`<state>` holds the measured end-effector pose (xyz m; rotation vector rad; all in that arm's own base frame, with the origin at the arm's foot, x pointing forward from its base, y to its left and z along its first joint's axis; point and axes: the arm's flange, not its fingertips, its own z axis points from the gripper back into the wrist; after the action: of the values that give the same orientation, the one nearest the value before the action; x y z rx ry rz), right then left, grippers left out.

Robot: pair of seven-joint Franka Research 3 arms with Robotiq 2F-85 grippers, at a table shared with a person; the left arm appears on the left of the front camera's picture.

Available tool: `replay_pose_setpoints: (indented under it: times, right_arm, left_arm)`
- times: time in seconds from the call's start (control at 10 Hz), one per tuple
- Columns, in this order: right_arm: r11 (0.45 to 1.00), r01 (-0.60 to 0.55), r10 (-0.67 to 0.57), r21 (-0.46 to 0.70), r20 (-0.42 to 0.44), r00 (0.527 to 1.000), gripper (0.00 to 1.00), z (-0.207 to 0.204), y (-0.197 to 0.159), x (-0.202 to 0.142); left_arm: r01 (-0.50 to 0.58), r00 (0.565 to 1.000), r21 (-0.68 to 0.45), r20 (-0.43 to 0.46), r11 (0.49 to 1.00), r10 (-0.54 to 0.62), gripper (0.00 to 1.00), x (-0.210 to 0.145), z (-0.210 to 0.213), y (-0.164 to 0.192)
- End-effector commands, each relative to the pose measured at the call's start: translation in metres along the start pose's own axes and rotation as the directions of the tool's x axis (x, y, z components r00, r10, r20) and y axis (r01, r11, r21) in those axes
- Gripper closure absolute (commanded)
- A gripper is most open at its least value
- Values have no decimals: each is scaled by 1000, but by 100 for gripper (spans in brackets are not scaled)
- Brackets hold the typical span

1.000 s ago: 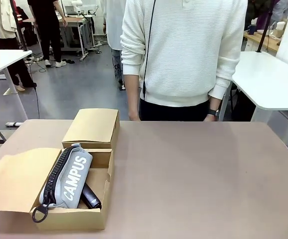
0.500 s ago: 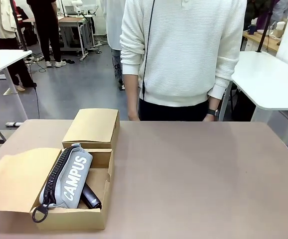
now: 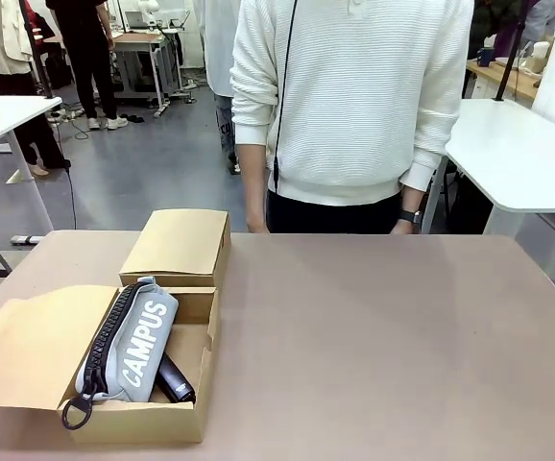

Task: Place items inside the box.
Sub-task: Close the lid of the Mailer Box closest to the robot.

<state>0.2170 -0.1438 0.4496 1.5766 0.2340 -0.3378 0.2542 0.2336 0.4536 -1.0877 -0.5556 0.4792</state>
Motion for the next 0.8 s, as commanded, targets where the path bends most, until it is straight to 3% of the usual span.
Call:
replay_pose_setpoints:
  times: [0.0,0.1,0.2,0.3,0.4,0.5,0.6,0.7]
  right_arm:
    - [1000,15,-15,23,4,1000,0,-1,7,-2]
    - [1000,15,-15,23,4,1000,0,-1,7,-2]
    - [1000,15,-15,23,4,1000,0,-1,7,-2]
    - [1000,15,-15,23,4,1000,0,-1,7,-2]
    - [1000,15,-15,23,4,1000,0,-1,7,-2]
    - [1000,15,-15,23,4,1000,0,-1,7,-2]
    - [1000,15,-15,23,4,1000,0,-1,7,-2]
    - [1000,15,-15,23,4,1000,0,-1,7,-2]
  left_arm:
    - [15,1000,-28,9,999,-15,0,-1,-1,0]
    - [0,1000,0,0,1000,0,0,0,0,0]
    - [225,973,-110,-22,968,-228,0,-30,11,-18]
    - [545,832,-101,-62,833,-552,0,-57,-2,-43]
    - [782,599,-121,-126,611,-791,0,-76,-24,-56]
    - [862,428,-195,-216,468,-878,0,-98,-52,-68]
    - [924,289,-189,-230,334,-929,0,-116,-80,-75]
    - [969,179,-139,-180,205,-967,0,-128,-106,-74]
